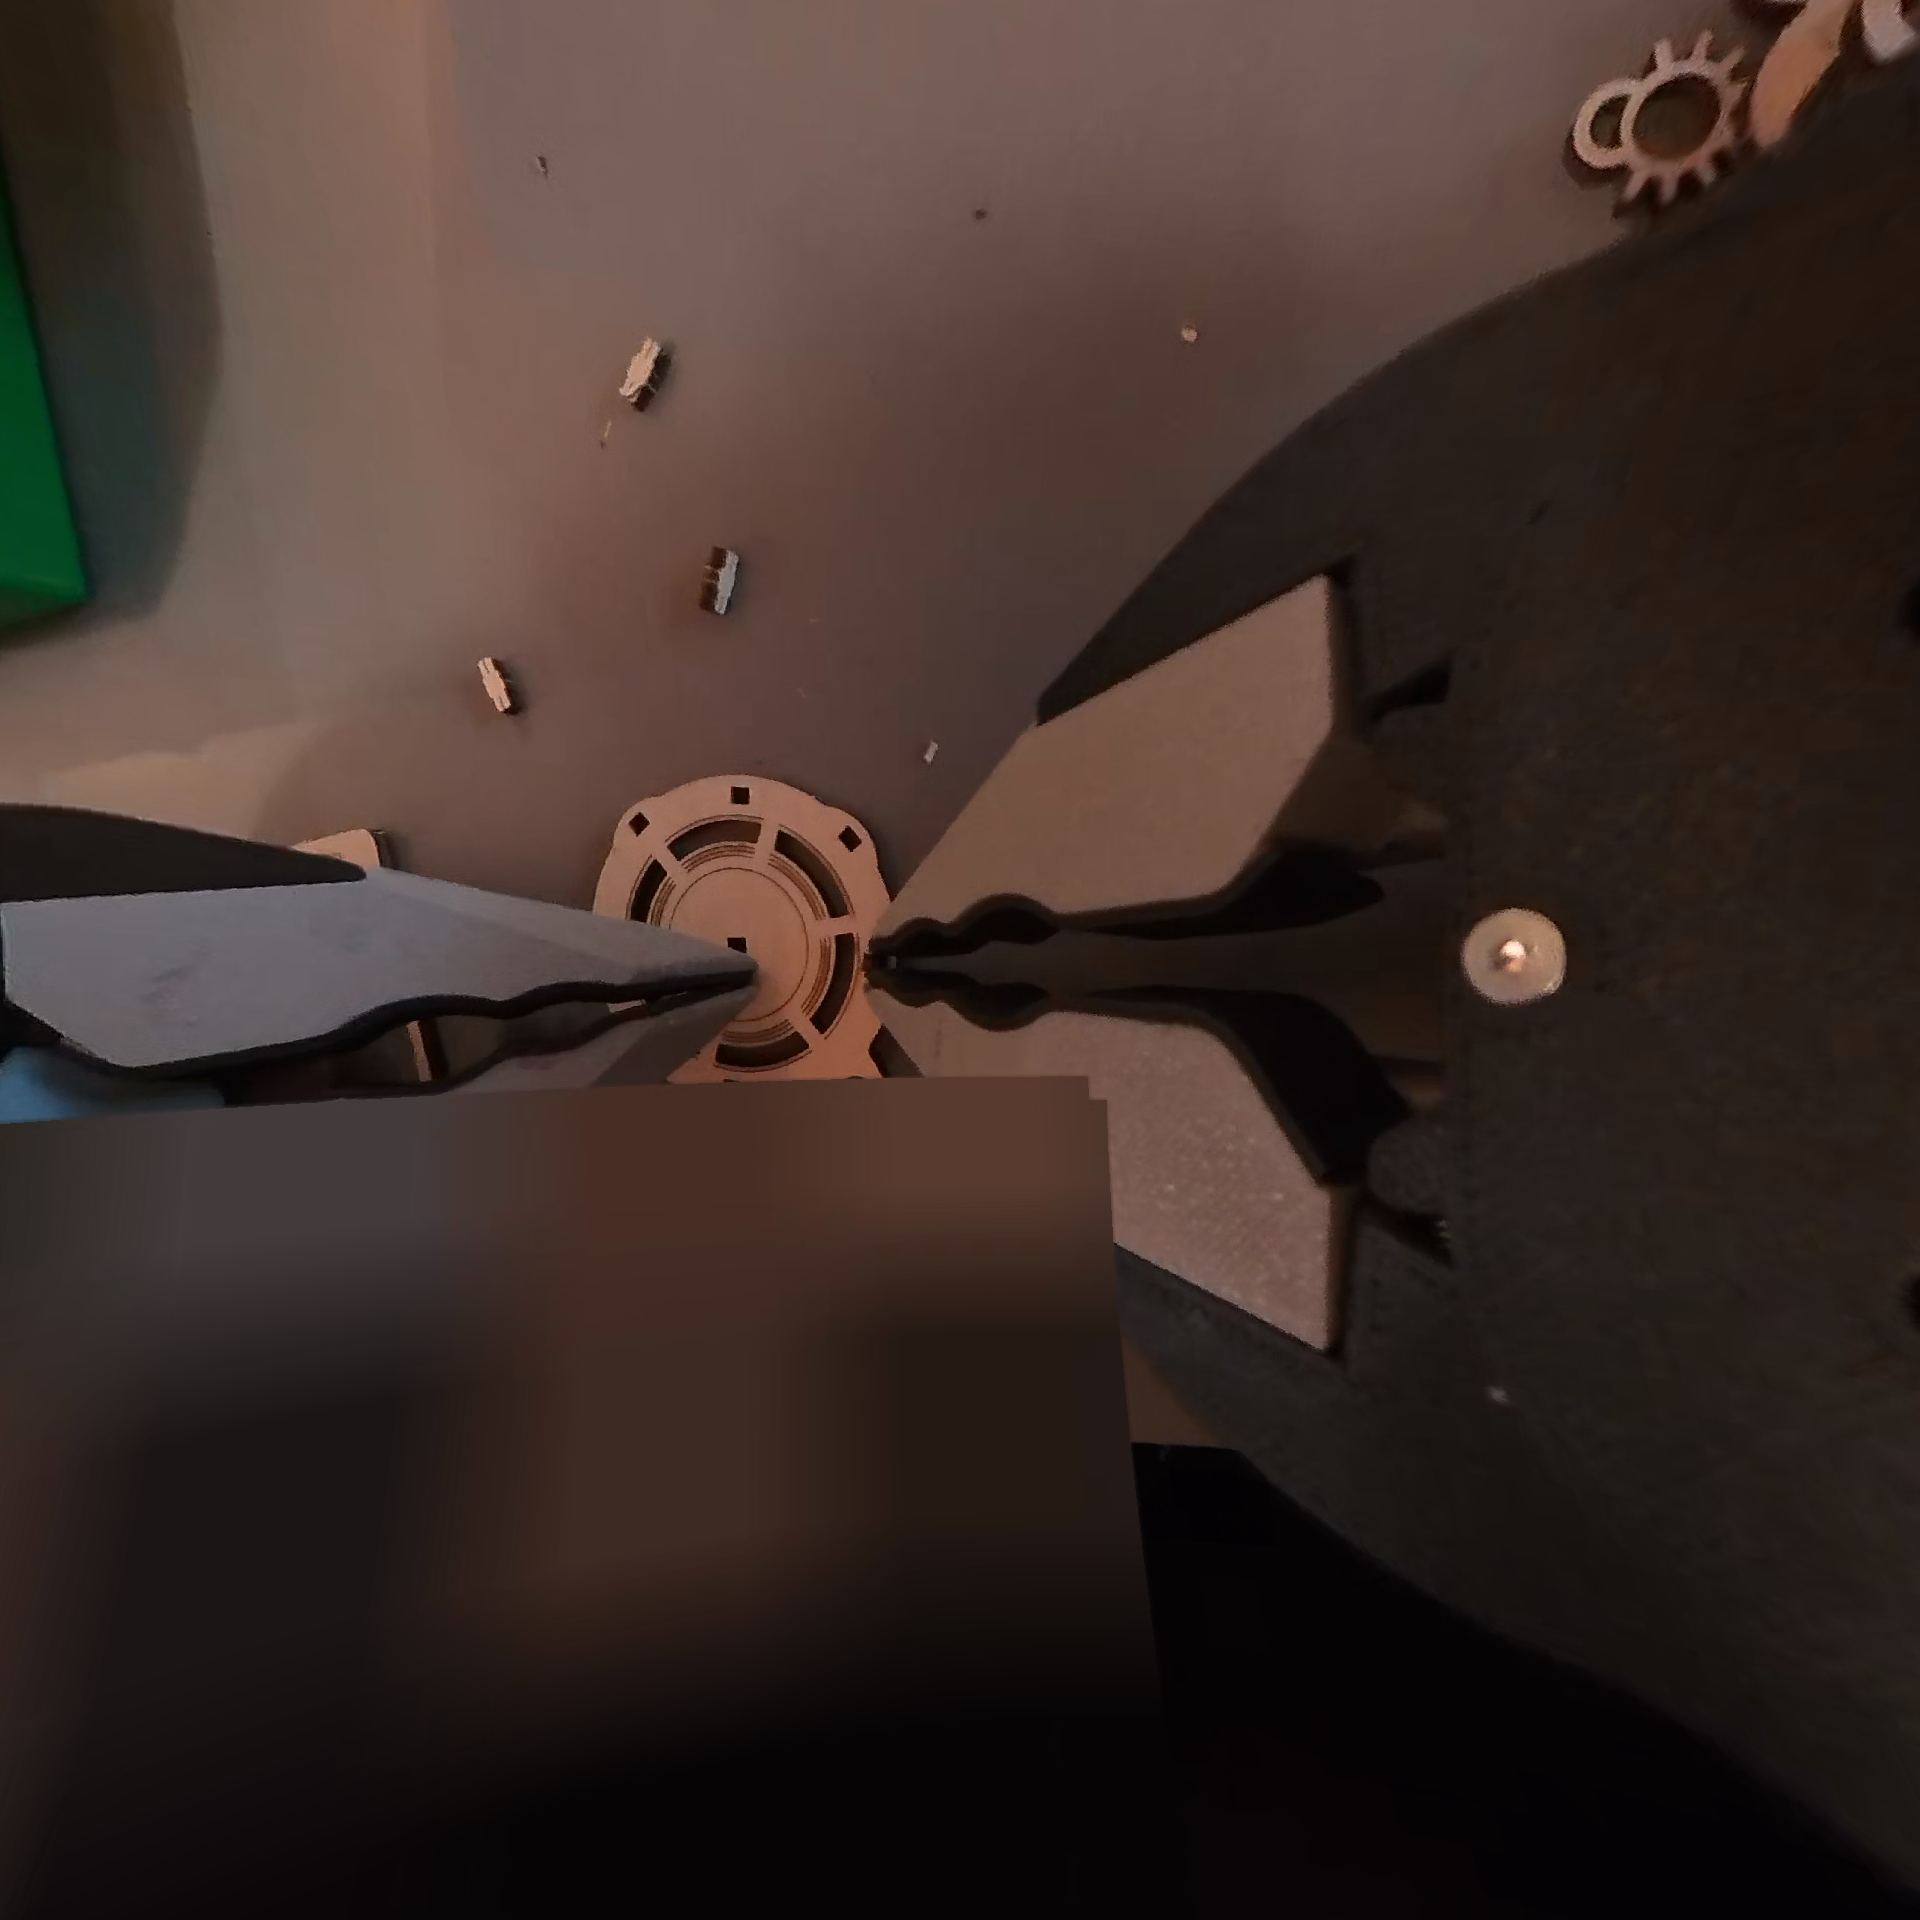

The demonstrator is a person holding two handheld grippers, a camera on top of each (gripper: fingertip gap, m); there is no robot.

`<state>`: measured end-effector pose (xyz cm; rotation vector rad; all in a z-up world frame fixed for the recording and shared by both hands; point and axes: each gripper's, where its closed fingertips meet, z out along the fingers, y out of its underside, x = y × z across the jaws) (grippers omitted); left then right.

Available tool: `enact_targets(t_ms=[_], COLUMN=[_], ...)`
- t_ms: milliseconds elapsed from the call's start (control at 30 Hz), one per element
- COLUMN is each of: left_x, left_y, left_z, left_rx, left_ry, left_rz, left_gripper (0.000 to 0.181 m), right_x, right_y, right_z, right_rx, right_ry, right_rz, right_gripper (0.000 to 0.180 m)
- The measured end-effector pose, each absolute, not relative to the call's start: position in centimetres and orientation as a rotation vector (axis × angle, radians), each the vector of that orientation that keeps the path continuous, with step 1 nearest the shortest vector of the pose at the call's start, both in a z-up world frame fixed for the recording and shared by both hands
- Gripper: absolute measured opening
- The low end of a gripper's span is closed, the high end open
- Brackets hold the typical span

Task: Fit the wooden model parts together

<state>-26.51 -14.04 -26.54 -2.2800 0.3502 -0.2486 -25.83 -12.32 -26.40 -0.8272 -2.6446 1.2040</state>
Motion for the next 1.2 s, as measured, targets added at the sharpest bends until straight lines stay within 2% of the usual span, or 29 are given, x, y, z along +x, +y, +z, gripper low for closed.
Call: enact_targets(t_ms=[267,467,667,900,1067,1200], left_x=[-26.50,-26.50,-26.51,-26.52,-26.53,-26.54], left_y=[-14.04,-14.04,-14.03,-14.03,-14.02,-14.01], left_z=[-26.55,-26.55,-26.54,-26.55,-26.56,-26.56], left_rx=[-2.280,-2.280,-2.280,-2.280,-2.280,-2.279], left_ry=[0.350,0.351,0.350,0.351,0.353,0.354], left_rz=[-0.248,-0.246,-0.249,-0.247,-0.244,-0.241], left_gripper=[0.000,0.000,0.000,0.000,0.000,0.000], right_x=[-25.92,-25.82,-25.83,-25.89,-25.89,-25.89], right_y=[-12.45,-12.49,-12.49,-12.53,-12.53,-12.56], right_z=[-26.41,-26.41,-26.44,-26.41,-26.46,-26.45], right_rx=[-0.669,-0.787,-0.676,-0.871,-0.691,-0.780], right_ry=[-2.673,-2.694,-2.700,-2.754,-2.694,-2.727], right_rz=[0.993,1.151,1.001,1.165,0.978,1.116], right_gripper=[0.000,0.000,0.000,0.000,0.000,0.000])
